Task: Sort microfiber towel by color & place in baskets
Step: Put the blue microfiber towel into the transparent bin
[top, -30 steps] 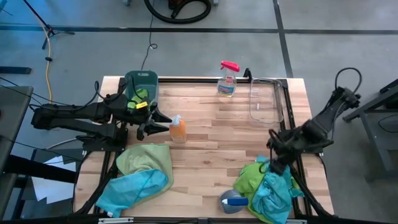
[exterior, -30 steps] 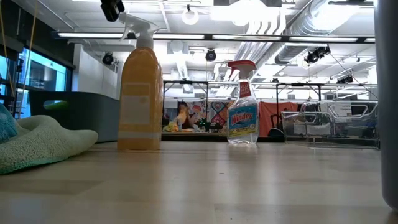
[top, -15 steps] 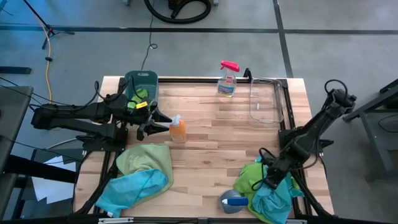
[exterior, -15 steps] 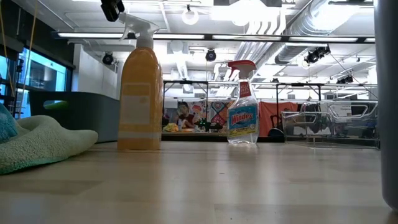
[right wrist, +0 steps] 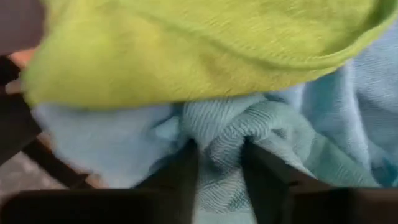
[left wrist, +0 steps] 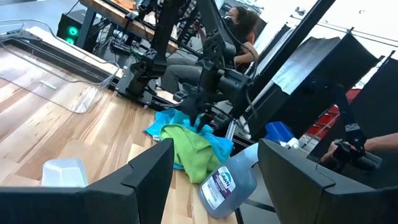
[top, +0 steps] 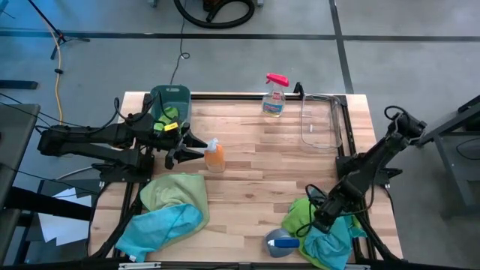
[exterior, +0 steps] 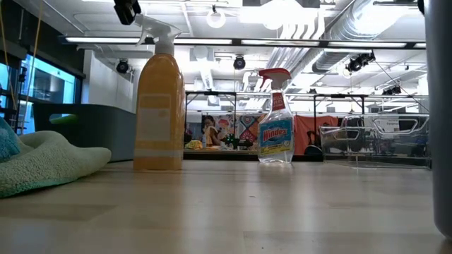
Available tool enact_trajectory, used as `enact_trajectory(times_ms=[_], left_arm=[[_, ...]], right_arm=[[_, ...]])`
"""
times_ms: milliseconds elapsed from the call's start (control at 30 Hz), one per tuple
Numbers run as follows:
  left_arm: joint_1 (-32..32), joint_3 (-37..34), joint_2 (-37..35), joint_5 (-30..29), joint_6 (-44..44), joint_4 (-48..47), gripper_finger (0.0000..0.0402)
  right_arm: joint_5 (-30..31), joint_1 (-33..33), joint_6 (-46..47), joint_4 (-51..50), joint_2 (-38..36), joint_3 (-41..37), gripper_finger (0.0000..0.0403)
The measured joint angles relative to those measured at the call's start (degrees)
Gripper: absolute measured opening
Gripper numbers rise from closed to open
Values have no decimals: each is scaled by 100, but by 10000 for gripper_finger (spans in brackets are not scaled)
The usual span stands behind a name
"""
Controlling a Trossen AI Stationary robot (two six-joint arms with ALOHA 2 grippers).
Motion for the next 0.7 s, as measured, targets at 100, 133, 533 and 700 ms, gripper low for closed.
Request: enact_trajectory(times_ms=[100, 133, 533, 700], left_arm=[[0, 0, 1, 0, 4, 0, 223], [0, 0, 1, 0, 4, 0, 223], [7, 0, 1, -310, 207, 7, 223], [7, -2, 1, -733, 437, 198, 223]], right_arm=[[10, -1, -218, -423, -152, 353, 16], [7, -1, -268, -645, -211, 519, 18], [1308, -188, -988, -4607, -796, 4150, 3], [2990, -603, -1444, -4527, -926, 4781, 2]])
